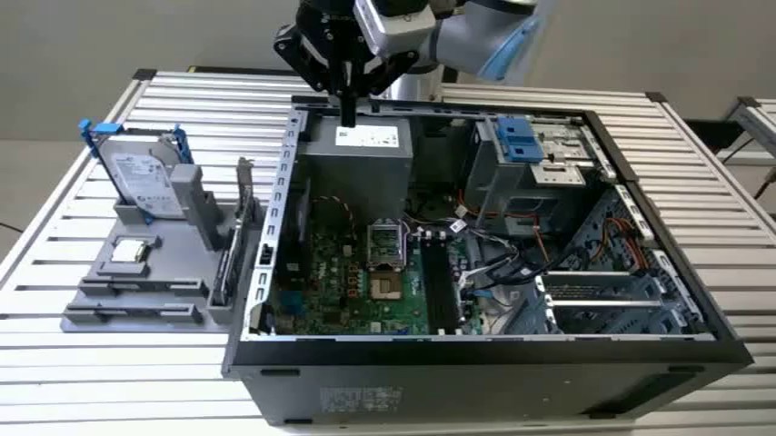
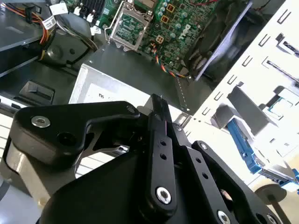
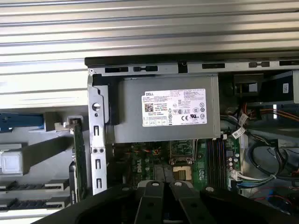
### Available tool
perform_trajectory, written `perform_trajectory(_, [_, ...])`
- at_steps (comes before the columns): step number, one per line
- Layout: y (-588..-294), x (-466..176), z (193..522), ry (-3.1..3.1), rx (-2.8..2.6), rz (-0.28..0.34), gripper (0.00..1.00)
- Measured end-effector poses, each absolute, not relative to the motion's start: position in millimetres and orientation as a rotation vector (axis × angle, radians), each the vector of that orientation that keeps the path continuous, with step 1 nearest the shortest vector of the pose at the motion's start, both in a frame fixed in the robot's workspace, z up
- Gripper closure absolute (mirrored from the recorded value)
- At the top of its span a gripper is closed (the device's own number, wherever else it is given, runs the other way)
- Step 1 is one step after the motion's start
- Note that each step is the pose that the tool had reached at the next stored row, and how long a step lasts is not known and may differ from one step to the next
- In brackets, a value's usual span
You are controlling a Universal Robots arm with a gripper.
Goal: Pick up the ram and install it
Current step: 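Reach for the ram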
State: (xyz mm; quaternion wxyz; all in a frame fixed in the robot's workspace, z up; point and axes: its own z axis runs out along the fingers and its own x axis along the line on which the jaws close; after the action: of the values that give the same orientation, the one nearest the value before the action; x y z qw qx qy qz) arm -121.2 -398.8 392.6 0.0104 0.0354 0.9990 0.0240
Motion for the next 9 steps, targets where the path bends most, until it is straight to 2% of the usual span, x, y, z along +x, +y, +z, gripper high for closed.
perform_trajectory(9, [-398.7, -121.8, 392.6, 3.118, 0.11, 0.075, 1.0])
